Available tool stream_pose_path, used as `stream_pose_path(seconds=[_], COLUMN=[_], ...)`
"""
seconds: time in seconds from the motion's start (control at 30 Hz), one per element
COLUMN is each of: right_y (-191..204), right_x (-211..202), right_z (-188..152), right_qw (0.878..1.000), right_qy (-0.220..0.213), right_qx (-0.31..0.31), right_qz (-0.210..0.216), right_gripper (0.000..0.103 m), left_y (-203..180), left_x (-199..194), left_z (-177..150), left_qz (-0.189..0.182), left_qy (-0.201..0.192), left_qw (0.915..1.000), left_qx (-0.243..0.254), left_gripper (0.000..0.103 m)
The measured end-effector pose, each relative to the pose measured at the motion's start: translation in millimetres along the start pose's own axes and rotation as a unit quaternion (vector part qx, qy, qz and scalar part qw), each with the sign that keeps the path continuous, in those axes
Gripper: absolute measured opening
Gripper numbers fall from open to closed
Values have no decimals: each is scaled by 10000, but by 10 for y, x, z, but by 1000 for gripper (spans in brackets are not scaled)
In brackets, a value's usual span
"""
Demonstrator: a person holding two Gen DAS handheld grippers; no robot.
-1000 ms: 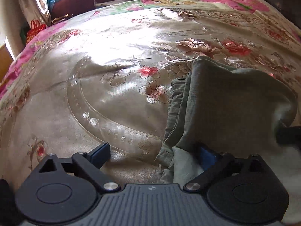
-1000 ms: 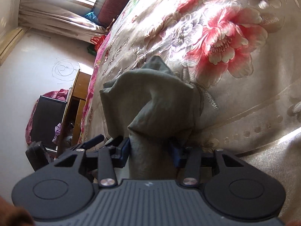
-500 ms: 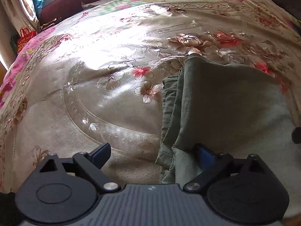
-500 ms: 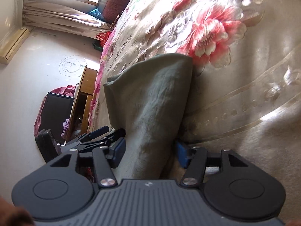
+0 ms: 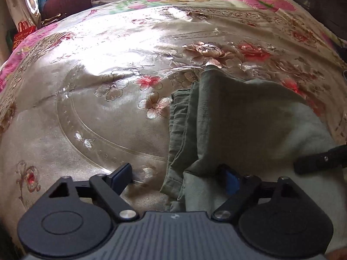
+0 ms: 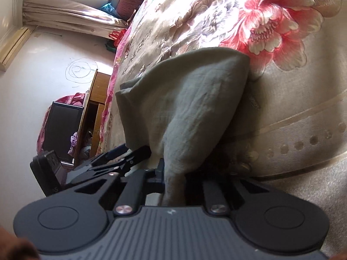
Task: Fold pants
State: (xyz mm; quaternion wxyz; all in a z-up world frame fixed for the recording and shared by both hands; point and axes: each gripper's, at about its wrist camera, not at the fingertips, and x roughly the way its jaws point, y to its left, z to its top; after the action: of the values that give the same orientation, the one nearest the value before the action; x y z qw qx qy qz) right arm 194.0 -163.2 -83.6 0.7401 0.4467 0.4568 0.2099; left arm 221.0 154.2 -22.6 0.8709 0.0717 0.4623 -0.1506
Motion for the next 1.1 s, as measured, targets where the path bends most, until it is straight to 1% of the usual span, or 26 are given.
stream_pose_path(seconds=[0.03,0.07,0.1,0.13,0.23,0.3,0.33,0.4,0.5,0.6,0.7,0.83,0.9,1.0,1.1], right_y=[4,14,18,18,-25,-93,-134,-193,-114,-8,121,343,415,454,506], right_x=[-76,-166,-257,-367,-661,-835,-876,-963,-1187,-1397,-1509,-1502,-1472,-1453,-1451], right_z=[23,41,62,92,198,259,288,293,193,35,-139,-395,-503,-625,-726], right_qw=[9999,9997,9995,9991,9967,9932,9915,9887,9807,9706,9647,9615,9627,9661,9661], right_qy=[-46,-81,-81,-60,-70,-115,-59,-56,-434,-776,-911,-937,-909,-920,-933], right_qx=[-104,-224,-311,-397,-636,-809,-851,-885,-1172,-1447,-1666,-1967,-1998,-1915,-1940], right_qz=[-5,-45,-81,-158,-504,-827,-986,-1205,-1507,-1761,-1825,-1677,-1584,-1464,-1426], right_gripper=[10,10,9,9,9,12,16,22,25,26,26,28,30,30,30], left_y=[-45,-100,-161,-270,-642,-888,-1002,-1173,-1273,-1356,-1446,-1575,-1640,-1729,-1794], left_x=[-39,-59,-65,-76,-137,-157,-149,-140,-175,-218,-325,-475,-552,-668,-760], left_z=[-19,-44,-72,-111,-204,-229,-227,-206,-181,-189,-229,-316,-359,-426,-478], left_qz=[-162,-390,-528,-578,-671,-633,-487,-155,174,493,794,891,894,959,1014], left_qy=[27,102,170,206,174,87,15,-77,-98,-133,-236,-373,-437,-569,-676], left_qw=[9998,9989,9978,9971,9968,9974,9985,9997,9996,9986,9965,9953,9950,9938,9925], left_qx=[-108,-247,-367,-446,-389,-343,-261,-177,-222,-156,-145,-95,-62,10,50], left_gripper=[73,65,60,60,60,61,65,65,66,69,69,72,74,79,83])
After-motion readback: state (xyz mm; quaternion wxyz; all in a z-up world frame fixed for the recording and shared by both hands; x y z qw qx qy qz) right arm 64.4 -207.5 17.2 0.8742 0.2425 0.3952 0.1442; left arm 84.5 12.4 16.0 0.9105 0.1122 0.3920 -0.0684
